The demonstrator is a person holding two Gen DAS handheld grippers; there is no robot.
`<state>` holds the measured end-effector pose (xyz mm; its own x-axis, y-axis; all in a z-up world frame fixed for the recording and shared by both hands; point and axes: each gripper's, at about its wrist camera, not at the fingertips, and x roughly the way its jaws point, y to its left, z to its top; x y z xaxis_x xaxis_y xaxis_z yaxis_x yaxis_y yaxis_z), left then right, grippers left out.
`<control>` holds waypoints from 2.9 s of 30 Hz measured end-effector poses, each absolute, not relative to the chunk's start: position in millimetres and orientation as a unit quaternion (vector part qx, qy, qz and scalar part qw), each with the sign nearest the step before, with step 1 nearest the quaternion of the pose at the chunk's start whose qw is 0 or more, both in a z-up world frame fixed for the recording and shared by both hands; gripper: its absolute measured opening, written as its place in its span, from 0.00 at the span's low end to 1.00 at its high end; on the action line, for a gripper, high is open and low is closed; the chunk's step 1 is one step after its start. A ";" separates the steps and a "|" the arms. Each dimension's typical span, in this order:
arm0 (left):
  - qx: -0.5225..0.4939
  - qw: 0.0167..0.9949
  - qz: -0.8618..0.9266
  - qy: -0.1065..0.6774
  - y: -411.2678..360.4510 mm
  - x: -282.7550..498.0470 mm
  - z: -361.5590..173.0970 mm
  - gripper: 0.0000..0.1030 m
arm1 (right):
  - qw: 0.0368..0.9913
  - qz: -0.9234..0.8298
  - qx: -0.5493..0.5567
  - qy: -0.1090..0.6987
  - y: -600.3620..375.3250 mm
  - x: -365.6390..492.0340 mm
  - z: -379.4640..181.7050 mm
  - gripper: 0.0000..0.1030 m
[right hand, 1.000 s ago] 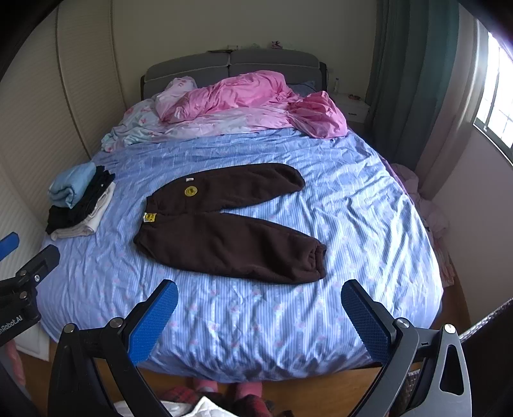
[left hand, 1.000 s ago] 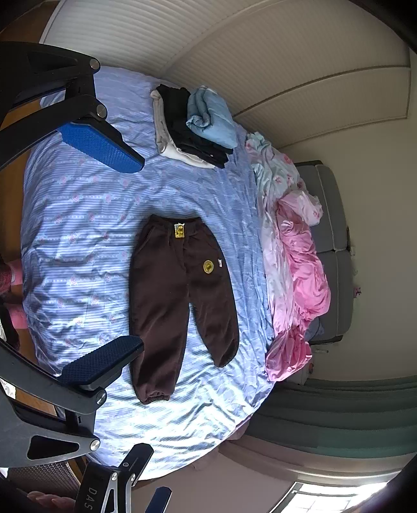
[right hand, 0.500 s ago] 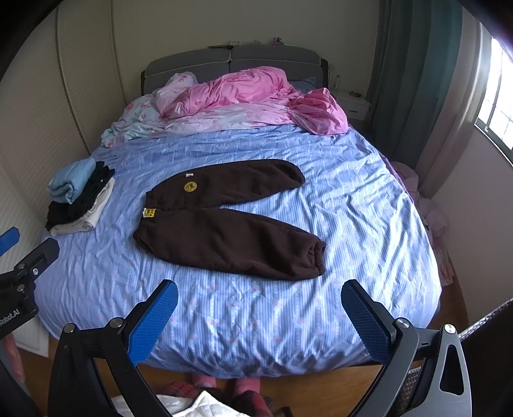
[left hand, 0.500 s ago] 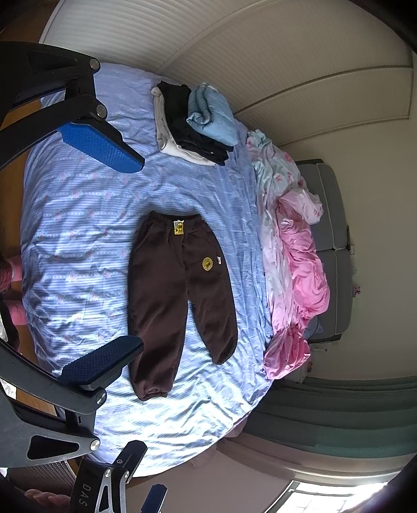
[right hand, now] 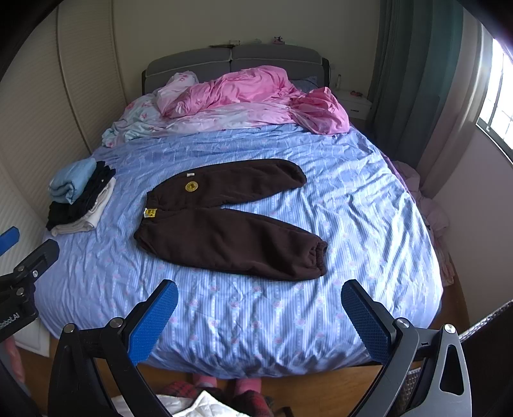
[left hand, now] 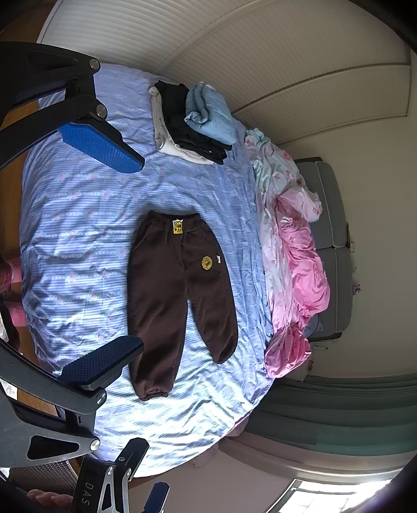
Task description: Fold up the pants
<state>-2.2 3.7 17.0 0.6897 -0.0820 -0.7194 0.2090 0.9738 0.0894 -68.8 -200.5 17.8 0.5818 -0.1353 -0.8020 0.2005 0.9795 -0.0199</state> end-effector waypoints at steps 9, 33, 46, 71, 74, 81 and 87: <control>0.084 0.913 -0.087 0.390 4.4 6.4 11.2 1.00 | 0.884 -0.097 0.034 0.456 -191.4 -60.7 10.1 1.00; 0.102 0.895 -0.130 0.414 34.0 57.6 -16.1 1.00 | 0.861 -0.136 0.059 0.486 -172.5 -29.3 -10.8 1.00; 0.112 0.871 -0.113 0.465 18.0 108.7 -78.2 1.00 | 0.846 -0.134 0.022 0.516 -181.4 9.2 -60.8 1.00; -0.033 0.821 -0.053 0.567 23.9 200.1 -262.6 0.84 | 0.799 -0.202 0.144 0.547 -243.4 77.5 -247.9 0.99; -0.037 0.815 -0.054 0.576 20.8 207.2 -283.4 0.80 | 0.800 -0.220 0.155 0.537 -252.5 78.9 -262.6 0.98; -0.064 0.800 -0.063 0.593 13.5 217.7 -320.4 0.70 | 0.793 -0.252 0.179 0.525 -279.0 81.6 -294.4 0.93; -0.085 0.794 -0.066 0.598 7.2 219.9 -335.8 0.63 | 0.782 -0.261 0.207 0.527 -299.2 74.3 -310.0 0.87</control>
